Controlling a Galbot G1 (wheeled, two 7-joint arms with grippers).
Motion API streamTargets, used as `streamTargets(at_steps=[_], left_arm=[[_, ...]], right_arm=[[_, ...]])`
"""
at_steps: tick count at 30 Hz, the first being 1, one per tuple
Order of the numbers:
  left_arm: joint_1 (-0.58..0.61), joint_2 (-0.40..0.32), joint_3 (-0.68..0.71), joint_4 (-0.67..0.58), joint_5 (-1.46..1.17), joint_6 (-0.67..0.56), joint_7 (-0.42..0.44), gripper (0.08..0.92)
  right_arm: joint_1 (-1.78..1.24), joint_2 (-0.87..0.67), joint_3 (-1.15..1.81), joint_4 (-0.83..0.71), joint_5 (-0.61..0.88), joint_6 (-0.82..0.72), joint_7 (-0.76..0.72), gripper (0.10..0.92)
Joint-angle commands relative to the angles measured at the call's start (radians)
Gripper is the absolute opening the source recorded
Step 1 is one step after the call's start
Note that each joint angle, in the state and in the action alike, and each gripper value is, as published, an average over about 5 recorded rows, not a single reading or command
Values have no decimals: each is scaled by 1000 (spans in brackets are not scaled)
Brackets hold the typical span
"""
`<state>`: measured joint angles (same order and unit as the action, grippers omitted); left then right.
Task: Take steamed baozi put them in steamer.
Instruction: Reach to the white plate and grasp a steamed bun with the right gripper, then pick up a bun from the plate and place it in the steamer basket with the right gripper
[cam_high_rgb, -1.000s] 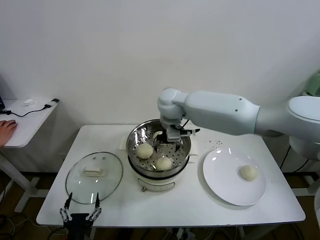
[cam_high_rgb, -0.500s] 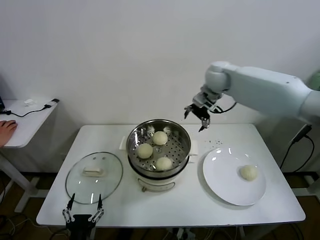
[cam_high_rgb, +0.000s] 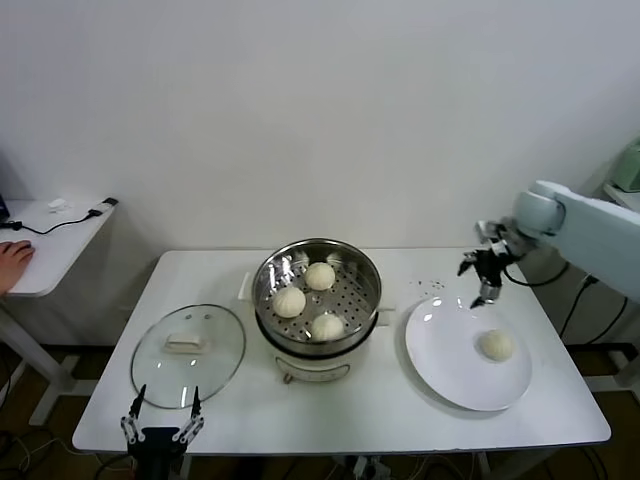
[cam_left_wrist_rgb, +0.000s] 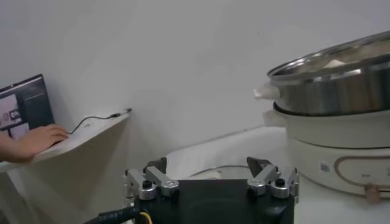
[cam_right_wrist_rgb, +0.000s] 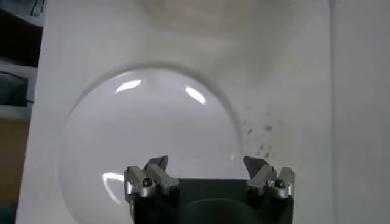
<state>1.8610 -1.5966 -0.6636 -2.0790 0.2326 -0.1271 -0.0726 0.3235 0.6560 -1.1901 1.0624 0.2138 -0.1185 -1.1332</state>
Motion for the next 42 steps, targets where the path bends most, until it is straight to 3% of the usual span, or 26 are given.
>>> streamTargets(at_steps=[1,27,37,42], left_arm=[[4,10,-3,1,6,1,0,823],[17,0,-15,9,9,-13,-2,823],[18,0,-15,8,10,-14,-1,823],[16,0,-14,7,12,-13,-1,823]], right_arm=[[-331,-98,272,-74,-214,4,-25,823],[-346,68,323,-166,-240,-2,-2,820],[-309,65,295,-176,-225,-2,-24,624],[-245,62,246,-165,-157,-12,-23,594]])
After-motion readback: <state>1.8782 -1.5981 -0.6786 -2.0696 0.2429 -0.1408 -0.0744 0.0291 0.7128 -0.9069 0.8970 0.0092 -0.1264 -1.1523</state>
